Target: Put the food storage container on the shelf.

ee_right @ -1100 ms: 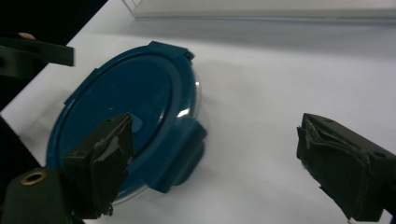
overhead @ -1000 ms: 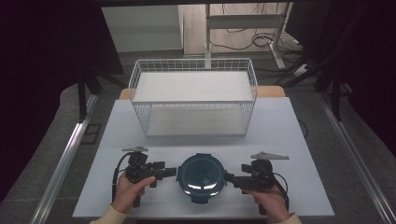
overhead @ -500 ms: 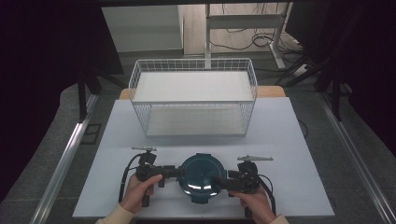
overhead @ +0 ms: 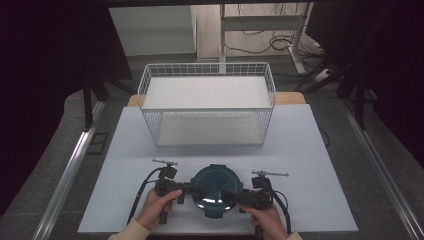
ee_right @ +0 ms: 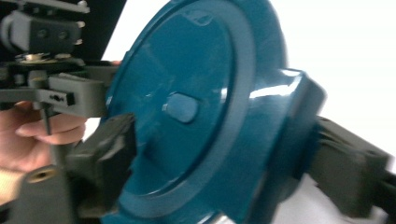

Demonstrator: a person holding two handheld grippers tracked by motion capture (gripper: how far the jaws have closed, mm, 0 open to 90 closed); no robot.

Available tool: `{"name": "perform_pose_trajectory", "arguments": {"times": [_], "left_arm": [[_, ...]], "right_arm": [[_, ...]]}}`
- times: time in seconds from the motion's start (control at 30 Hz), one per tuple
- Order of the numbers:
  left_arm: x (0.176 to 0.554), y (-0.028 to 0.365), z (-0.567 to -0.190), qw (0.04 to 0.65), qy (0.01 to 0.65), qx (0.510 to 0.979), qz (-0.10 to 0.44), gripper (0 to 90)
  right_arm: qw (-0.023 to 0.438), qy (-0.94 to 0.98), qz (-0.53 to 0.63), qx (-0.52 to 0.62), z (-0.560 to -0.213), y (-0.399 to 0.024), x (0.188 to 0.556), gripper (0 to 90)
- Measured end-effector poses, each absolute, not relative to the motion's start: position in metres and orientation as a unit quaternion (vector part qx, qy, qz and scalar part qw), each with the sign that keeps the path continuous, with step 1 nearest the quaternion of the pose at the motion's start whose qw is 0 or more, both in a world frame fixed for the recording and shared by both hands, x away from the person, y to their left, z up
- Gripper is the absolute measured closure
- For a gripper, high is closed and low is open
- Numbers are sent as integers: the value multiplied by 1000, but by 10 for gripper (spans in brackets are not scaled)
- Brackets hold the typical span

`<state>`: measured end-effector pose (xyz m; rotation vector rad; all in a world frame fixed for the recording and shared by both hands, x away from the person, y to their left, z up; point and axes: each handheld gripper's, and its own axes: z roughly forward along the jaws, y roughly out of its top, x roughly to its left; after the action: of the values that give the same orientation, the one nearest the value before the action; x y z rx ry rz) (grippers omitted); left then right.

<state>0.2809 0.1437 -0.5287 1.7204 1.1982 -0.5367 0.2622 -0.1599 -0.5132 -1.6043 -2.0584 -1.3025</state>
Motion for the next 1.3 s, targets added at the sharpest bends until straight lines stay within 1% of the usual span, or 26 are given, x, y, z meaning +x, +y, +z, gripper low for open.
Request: {"name": "perform_pose_trajectory", "arguments": {"times": [0.03,0.1,0.17,0.2,0.23,0.27,0.37,0.57,0.7,0.8,0.87,1.03,1.3], "left_arm": [[281,144,-529,469,489,702,-219,223],[279,143,-529,465,497,702,-210,263],[277,144,-528,466,505,696,-207,271],[276,144,-526,465,511,694,-205,300],[276,144,-526,465,511,694,-205,301],[276,145,-526,465,515,690,-205,304],[273,146,-524,468,517,687,-202,329],[267,147,-519,475,517,686,-191,362],[262,149,-515,478,512,688,-187,389],[259,149,-511,482,509,690,-180,409],[259,149,-510,482,508,691,-179,411],[257,151,-507,487,508,689,-172,420],[254,154,-496,498,497,693,-155,429]], "right_arm": [[112,-701,-444,-547,-513,-160,262,170],[111,-696,-446,-552,-512,-162,261,207],[110,-695,-447,-552,-512,-163,260,212],[114,-690,-451,-555,-513,-164,260,235],[114,-690,-451,-555,-513,-164,260,235],[121,-684,-455,-557,-513,-168,261,259],[125,-684,-458,-554,-513,-170,261,271],[115,-687,-463,-549,-510,-171,257,293],[109,-683,-474,-545,-506,-173,255,344],[106,-681,-480,-544,-503,-174,255,360],[103,-683,-480,-540,-502,-174,255,361],[79,-703,-481,-518,-496,-172,251,364],[64,-711,-494,-496,-489,-170,249,365]]}}
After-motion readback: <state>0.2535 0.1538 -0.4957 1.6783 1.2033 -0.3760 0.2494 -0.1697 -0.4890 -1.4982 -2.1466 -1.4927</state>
